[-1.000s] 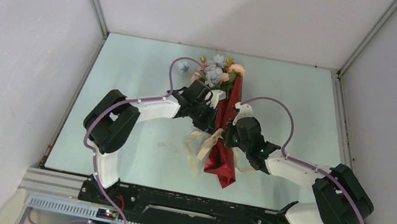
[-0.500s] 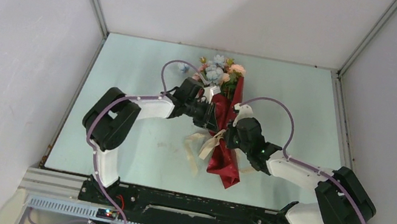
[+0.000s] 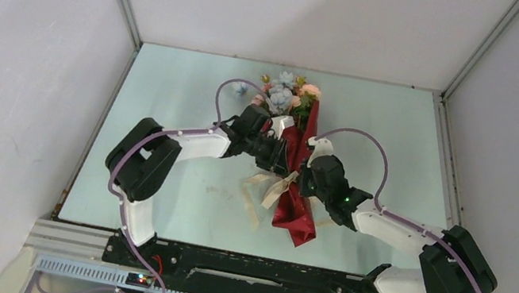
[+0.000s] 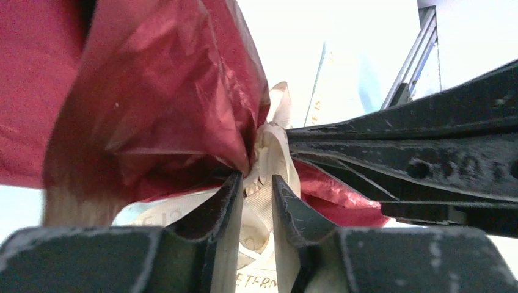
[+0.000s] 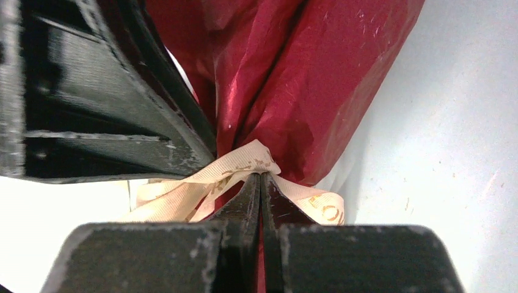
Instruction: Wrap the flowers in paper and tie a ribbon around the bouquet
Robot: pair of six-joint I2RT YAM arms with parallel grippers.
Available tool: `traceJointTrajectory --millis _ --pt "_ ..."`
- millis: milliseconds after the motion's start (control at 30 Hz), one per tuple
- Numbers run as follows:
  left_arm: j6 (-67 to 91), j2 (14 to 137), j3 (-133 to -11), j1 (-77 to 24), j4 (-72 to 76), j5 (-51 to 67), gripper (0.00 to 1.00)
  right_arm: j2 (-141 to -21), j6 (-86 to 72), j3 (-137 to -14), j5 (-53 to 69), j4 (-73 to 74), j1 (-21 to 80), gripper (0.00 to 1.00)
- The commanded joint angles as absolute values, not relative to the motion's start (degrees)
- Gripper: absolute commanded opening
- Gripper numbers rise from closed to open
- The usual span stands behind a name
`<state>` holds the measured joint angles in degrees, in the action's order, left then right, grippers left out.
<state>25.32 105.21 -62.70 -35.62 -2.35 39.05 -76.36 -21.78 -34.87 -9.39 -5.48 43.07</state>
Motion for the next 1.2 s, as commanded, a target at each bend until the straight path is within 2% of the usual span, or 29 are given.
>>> traceJointTrajectory --millis 0,167,367,767,1000,1100,1167 --pt "24.8 98.9 -64.1 -36.0 -3.9 36.3 0.29 -74.1 -20.2 -34.8 -11.0 -3.6 43.5 0.0" --pt "26.1 96.8 -65.4 -36.0 -6.3 31.6 0.32 -70.5 -19.3 -32.7 -11.3 -3.0 43.9 0.0" --pt "22.2 96.7 -67.0 -38.2 -8.8 32.4 0.38 -67.8 -19.1 -31.3 -10.8 -3.4 43.9 0.0" --pt "14.3 101.6 -74.0 -42.1 -21.5 24.1 0.37 -67.0 -18.8 -30.7 -9.9 -4.3 44.0 0.0" --pt "13.7 100.7 -72.5 -42.9 -24.2 17.5 0.39 -66.8 -18.3 -30.7 -9.3 -5.3 44.0 0.0" --pt "14.1 100.8 -71.9 -43.0 -22.9 19.7 0.34 -67.3 -18.2 -30.7 -9.0 -5.7 44.0 0.0" --pt "14.3 101.0 -71.8 -43.1 -22.0 21.4 0.27 -67.6 -18.2 -30.7 -8.6 -5.9 44.0 0.0"
